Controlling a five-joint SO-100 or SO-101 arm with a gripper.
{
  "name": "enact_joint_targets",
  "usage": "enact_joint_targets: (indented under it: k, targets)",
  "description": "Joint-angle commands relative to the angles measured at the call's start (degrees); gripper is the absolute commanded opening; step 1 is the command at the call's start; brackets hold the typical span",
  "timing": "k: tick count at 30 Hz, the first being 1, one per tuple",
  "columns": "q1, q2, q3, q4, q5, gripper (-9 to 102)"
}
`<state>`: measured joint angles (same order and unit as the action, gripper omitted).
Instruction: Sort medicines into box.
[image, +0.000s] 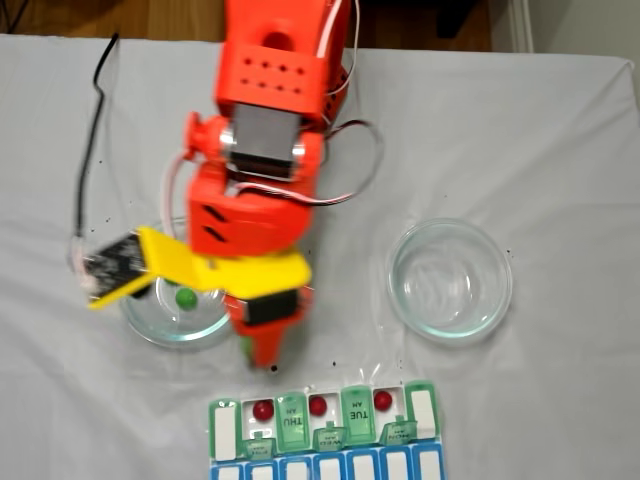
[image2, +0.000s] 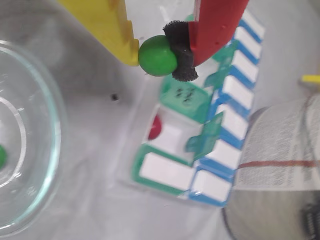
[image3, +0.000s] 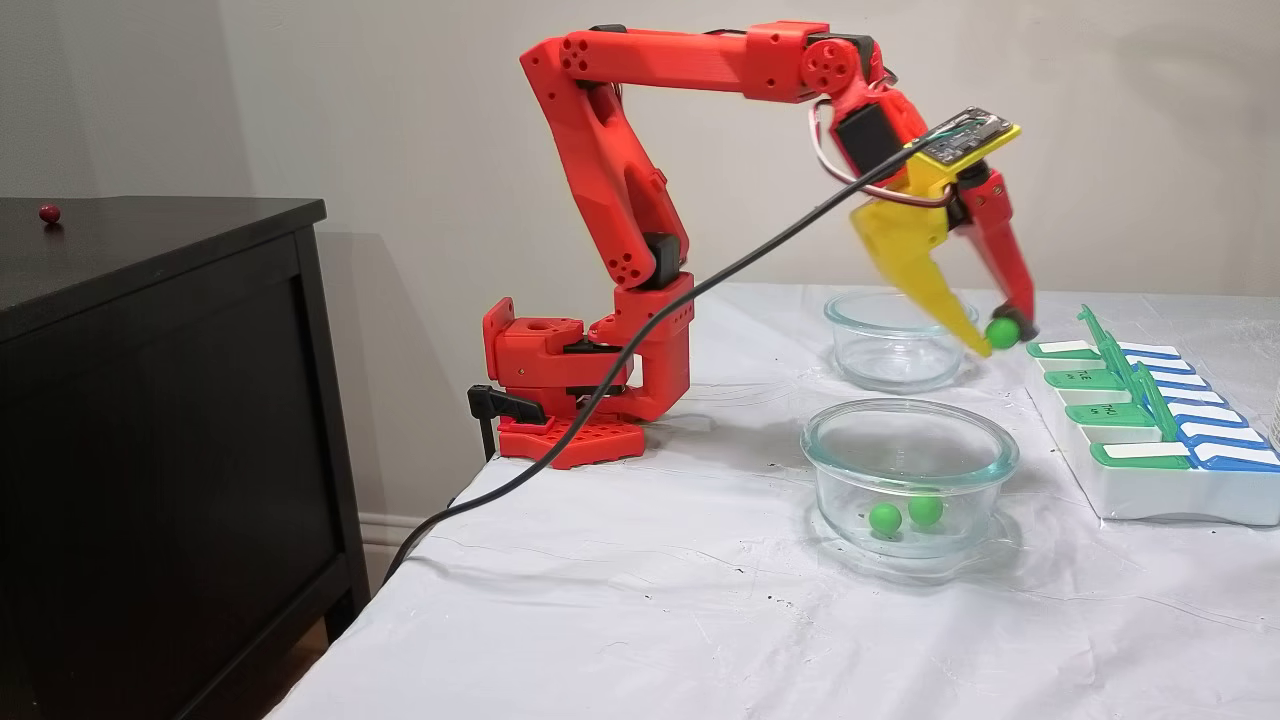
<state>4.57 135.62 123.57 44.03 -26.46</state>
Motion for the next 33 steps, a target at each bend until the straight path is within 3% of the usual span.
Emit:
enact_joint_targets:
  k: [1,14,28,33]
  targets:
    - [-7.03,2.55,0.79,-8.79,8.35,0]
    - [-15.56,-9.49,4.75,-25.40,17.31,0]
    - [-19.16,-9.93,7.12,-27.95,18.19,0]
    - [-18.63,-11.07,7.73,-32.43,18.72,0]
